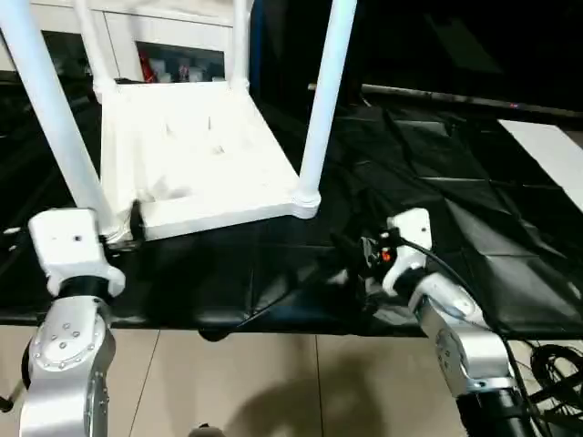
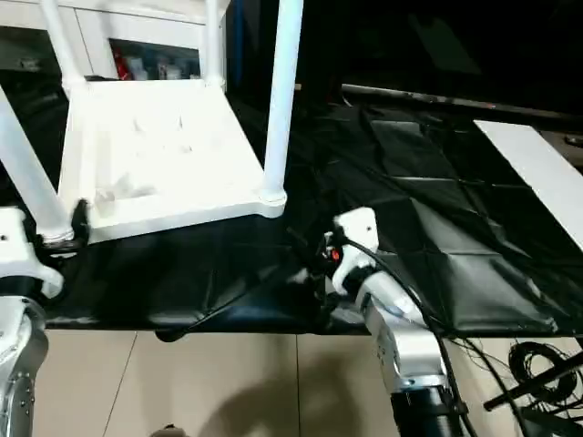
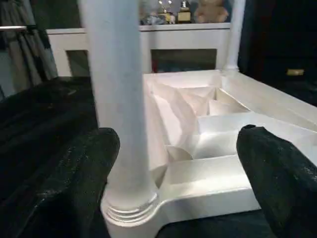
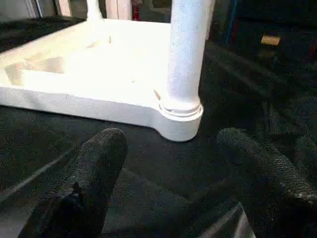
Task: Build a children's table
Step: Rotate leg to tighten
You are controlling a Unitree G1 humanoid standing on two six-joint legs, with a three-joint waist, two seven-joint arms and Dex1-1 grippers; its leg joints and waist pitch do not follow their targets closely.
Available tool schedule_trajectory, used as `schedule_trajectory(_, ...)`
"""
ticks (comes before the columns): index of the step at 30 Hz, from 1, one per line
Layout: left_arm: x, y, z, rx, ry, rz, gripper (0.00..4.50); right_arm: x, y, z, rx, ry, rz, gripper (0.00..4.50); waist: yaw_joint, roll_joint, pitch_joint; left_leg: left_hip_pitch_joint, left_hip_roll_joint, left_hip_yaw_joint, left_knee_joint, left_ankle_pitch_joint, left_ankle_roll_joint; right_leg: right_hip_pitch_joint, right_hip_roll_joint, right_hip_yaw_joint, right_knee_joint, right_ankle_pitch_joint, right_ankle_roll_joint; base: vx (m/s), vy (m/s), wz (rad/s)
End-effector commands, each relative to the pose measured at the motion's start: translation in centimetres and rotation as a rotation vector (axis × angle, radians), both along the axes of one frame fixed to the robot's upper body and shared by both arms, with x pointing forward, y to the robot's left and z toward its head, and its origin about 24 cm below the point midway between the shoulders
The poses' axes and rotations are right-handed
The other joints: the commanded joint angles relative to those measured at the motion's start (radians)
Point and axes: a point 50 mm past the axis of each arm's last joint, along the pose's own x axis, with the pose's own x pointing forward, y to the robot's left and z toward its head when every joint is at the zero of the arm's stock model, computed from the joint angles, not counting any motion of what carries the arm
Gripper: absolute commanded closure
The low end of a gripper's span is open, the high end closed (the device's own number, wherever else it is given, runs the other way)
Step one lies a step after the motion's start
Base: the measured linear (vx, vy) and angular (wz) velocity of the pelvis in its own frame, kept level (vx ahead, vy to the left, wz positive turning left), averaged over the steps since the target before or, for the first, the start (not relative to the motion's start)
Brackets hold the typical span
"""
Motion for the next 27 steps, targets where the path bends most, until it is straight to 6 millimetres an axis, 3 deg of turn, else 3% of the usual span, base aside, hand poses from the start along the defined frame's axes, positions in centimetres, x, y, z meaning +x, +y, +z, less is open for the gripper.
schedule_trajectory(1, 0.0, -0.5, 0.1, 0.007, 0.004, -0.034, 0.07, 0.1, -0.3, 0.1, -0.027, -0.019, -0.013, 0.98, 0.001, 0.021, -0.056, 0.007, -0.008, 0.005, -0.064, -0.308, -0.01, 0.029, -0.071, 0.051, -0.091, -0.17, -0.088, 0.0, 0.0, 0.0)
schedule_trajectory(2, 0.1, -0.5, 0.1, 0.01, 0.007, -0.036, 0.07, 0.1, -0.3, 0.1, -0.02, -0.013, -0.013, 0.98, 0.004, 0.021, -0.056, 0.004, -0.011, 0.009, -0.062, -0.299, 0.01, 0.033, -0.081, 0.056, -0.093, -0.176, -0.092, 0.0, 0.0, 0.0)
schedule_trajectory(4, 0.1, -0.4, 0.1, 0.008, 0.012, -0.037, 0.07, 0.1, -0.3, 0.0, 0.011, -0.001, -0.018, 0.98, 0.021, 0.015, -0.056, -0.01, -0.019, 0.014, -0.04, -0.232, 0.104, 0.048, -0.129, 0.084, -0.113, -0.222, -0.097, 0.0, 0.0, 0.0)
schedule_trajectory(5, 0.1, -0.4, 0.1, 0.008, 0.012, -0.037, 0.07, 0.1, -0.3, 0.0, 0.011, -0.001, -0.018, 0.98, 0.035, 0.01, -0.057, -0.022, -0.021, 0.003, -0.011, -0.195, 0.144, 0.063, -0.178, 0.111, -0.131, -0.259, -0.089, 0.0, 0.0, 0.0)
schedule_trajectory(6, 0.2, -0.3, 0.1, 0.01, 0.014, -0.037, 0.07, 0.2, -0.3, 0.0, 0.027, 0.004, -0.027, 0.98, 0.044, 0.011, -0.056, -0.029, -0.02, -0.006, 0.01, -0.181, 0.161, 0.067, -0.211, 0.13, -0.142, -0.29, -0.088, -0.005, 0.062, -0.02)
schedule_trajectory(7, 0.2, -0.2, 0.1, 0.012, 0.013, -0.037, 0.07, 0.2, -0.3, 0.0, 0.036, 0.005, -0.035, 0.98, 0.056, 0.01, -0.054, -0.038, -0.009, -0.03, 0.048, -0.162, 0.179, 0.069, -0.263, 0.16, -0.16, -0.359, -0.097, -0.008, 0.125, -0.02)
schedule_trajectory(8, 0.1, -0.2, 0.1, 0.014, 0.014, -0.036, 0.07, 0.2, -0.3, 0.0, 0.041, 0.007, -0.039, 0.98, 0.062, 0.023, -0.054, -0.048, -0.002, -0.045, 0.047, -0.132, 0.188, 0.069, -0.256, 0.155, -0.156, -0.367, -0.134, -0.008, 0.125, -0.02)
schedule_trajectory(9, 0.1, -0.1, 0.1, 0.016, 0.014, -0.037, 0.07, 0.2, -0.3, -0.1, 0.043, 0.007, -0.04, 0.98, 0.06, 0.028, -0.051, -0.041, -0.004, -0.045, 0.028, -0.131, 0.201, 0.06, -0.231, 0.137, -0.152, -0.361, -0.145, -0.008, 0.189, -0.03)
schedule_trajectory(10, 0.2, -0.1, 0.1, 0.016, 0.014, -0.039, 0.07, 0.2, -0.2, -0.1, 0.043, 0.006, -0.04, 0.98, 0.048, 0.044, -0.055, -0.01, -0.016, -0.025, -0.015, -0.155, 0.236, 0.035, -0.148, 0.093, -0.126, -0.338, -0.147, -0.012, 0.223, 0.09)
schedule_trajectory(11, 0.2, -0.1, 0.2, 0.018, 0.014, -0.042, 0.07, 0.2, -0.2, -0.1, 0.043, 0.006, -0.042, 0.98, 0.024, 0.06, -0.068, 0.049, -0.031, -0.005, -0.04, -0.15, 0.304, -0.001, -0.069, 0.045, -0.082, -0.243, -0.141, -0.012, 0.223, 0.09)
schedule_trajectory(12, 0.2, -0.1, 0.2, 0.019, 0.015, -0.043, 0.07, 0.1, -0.2, -0.1, 0.043, 0.007, -0.044, 0.98, -0.004, 0.064, -0.066, 0.057, -0.038, -0.006, -0.049, -0.148, 0.347, -0.017, -0.032, 0.017, -0.055, -0.202, -0.13, -0.028, 0.226, 0.1)
schedule_trajectory(13, 0.2, -0.1, 0.2, 0.019, 0.015, -0.047, 0.07, 0.1, -0.2, -0.1, 0.043, 0.007, -0.046, 0.98, -0.02, 0.077, -0.063, 0.065, -0.038, -0.003, -0.069, -0.139, 0.401, -0.042, 0.008, -0.028, 0.01, -0.161, -0.089, -0.042, 0.227, 0.1)
schedule_trajectory(14, 0.2, -0.1, 0.2, 0.018, 0.014, -0.049, 0.07, 0.1, -0.2, -0.1, 0.043, 0.007, -0.049, 0.98, -0.034, 0.072, -0.055, 0.047, -0.027, 0.002, -0.088, -0.156, 0.427, -0.044, 0.008, -0.05, 0.052, -0.125, -0.038, -0.042, 0.227, 0.1)
schedule_trajectory(15, 0.2, -0.1, 0.2, 0.018, 0.014, -0.05, 0.07, 0.1, -0.2, -0.2, 0.043, 0.008, -0.051, 0.98, -0.038, 0.066, -0.053, 0.042, -0.02, -0.001, -0.088, -0.169, 0.435, -0.04, -0.007, -0.05, 0.05, -0.106, -0.018, -0.053, 0.186, 0.07)
schedule_trajectory(16, 0.2, -0.1, 0.1, 0.015, 0.012, -0.046, 0.07, 0.1, -0.3, -0.2, 0.043, 0.009, -0.054, 0.98, -0.032, 0.033, -0.043, 0.015, -0.03, 0.031, -0.081, -0.281, 0.361, -0.027, -0.083, -0.009, -0.04, -0.163, 0.01, -0.07, 0.142, 0.15)
schedule_trajectory(17, 0.3, -0.1, 0.1, 0.01, 0.009, -0.037, 0.07, 0.0, -0.3, -0.2, 0.042, 0.009, -0.057, 0.98, -0.013, 0.021, -0.04, 0.022, -0.049, 0.047, -0.028, -0.389, 0.277, -0.035, -0.168, 0.06, -0.114, -0.306, -0.007, -0.07, 0.142, 0.15)
schedule_trajectory(18, 0.4, -0.1, 0.0, 0.006, 0.008, -0.02, 0.07, 0.0, -0.4, -0.2, 0.042, 0.009, -0.06, 0.98, 0.015, -0.002, -0.052, -0.011, -0.019, -0.032, 0.135, -0.393, 0.179, 0.024, -0.376, 0.205, -0.208, -0.541, -0.047, -0.038, 0.195, 0.1)
schedule_trajectory(19, 0.5, -0.1, 0.0, 0.007, 0.011, -0.016, 0.07, 0.0, -0.4, -0.2, 0.042, 0.009, -0.061, 0.98, 0.0, 0.023, -0.047, -0.086, -0.015, -0.124, 0.176, -0.24, 0.108, 0.081, -0.392, 0.172, -0.184, -0.559, -0.123, -0.027, 0.271, -0.44)
schedule_trajectory(20, 0.6, -0.2, -0.1, 0.038, 0.022, -0.018, 0.07, 0.0, -0.5, -0.2, 0.041, 0.008, -0.063, 0.98, -0.018, 0.039, -0.035, -0.051, -0.03, -0.123, 0.047, -0.234, 0.044, 0.062, -0.226, 0.032, -0.155, -0.603, -0.151, -0.027, 0.271, -0.44)
schedule_trajectory(21, 0.7, -0.4, -0.2, 0.064, 0.033, -0.022, 0.07, 0.1, -0.5, -0.1, 0.041, 0.006, -0.066, 0.98, -0.031, 0.07, -0.04, -0.014, -0.042, -0.122, -0.014, -0.312, 0.026, 0.021, -0.106, -0.022, -0.105, -0.537, -0.132, -0.068, 0.246, -0.24)
schedule_trajectory(22, 0.8, -0.5, -0.3, 0.068, 0.038, -0.028, 0.07, 0.1, -0.5, -0.1, 0.04, 0.004, -0.068, 0.98, -0.06, 0.103, -0.06, 0.025, -0.001, -0.133, -0.058, -0.545, -0.116, -0.019, -0.021, -0.007, -0.012, -0.163, -0.086, -0.083, 0.201, 0.13)
schedule_trajectory(23, 0.8, -0.5, -0.3, 0.068, 0.038, -0.028, 0.07, 0.1, -0.5, -0.1, 0.04, 0.004, -0.068, 0.98, -0.073, 0.108, -0.061, 0.008, -0.002, -0.158, -0.079, -0.585, -0.206, 0.001, -0.015, -0.01, 0.014, -0.005, -0.082, -0.083, 0.201, 0.13)
schedule_trajectory(24, 0.8, -0.6, -0.5, 0.04, 0.038, -0.025, 0.07, 0.2, -0.6, 0.0, 0.044, 0.004, -0.072, 0.98, -0.074, 0.124, -0.055, 0.007, 0.029, -0.188, -0.097, -0.605, -0.286, -0.002, -0.012, -0.012, 0.021, 0.093, -0.077, -0.081, 0.158, 0.02)
schedule_trajectory(25, 0.9, -0.7, -0.6, 0.01, 0.037, -0.022, 0.07, 0.4, -0.6, 0.1, 0.05, 0.005, -0.074, 0.98, -0.079, 0.126, -0.055, 0.019, 0.092, -0.216, -0.119, -0.609, -0.243, -0.023, -0.017, -0.012, 0.051, 0.004, -0.045, -0.077, 0.074, 0.03)
schedule_trajectory(26, 1.0, -0.7, -0.7, -0.007, 0.038, -0.022, 0.07, 0.4, -0.6, 0.1, 0.051, 0.005, -0.074, 0.98, -0.082, 0.117, -0.064, 0.027, 0.115, -0.223, -0.107, -0.527, -0.137, -0.031, -0.024, -0.002, 0.071, -0.081, -0.017, -0.077, 0.074, 0.03)
schedule_trajectory(27, 1.1, -0.6, -0.8, -0.008, 0.042, -0.009, 0.07, 0.4, -0.5, 0.1, 0.051, 0.005, -0.074, 0.98, -0.081, 0.11, -0.068, 0.026, 0.108, -0.211, -0.097, -0.494, -0.079, -0.026, -0.026, 0.003, 0.07, -0.104, -0.01, -0.092, 0.024, 0.07)
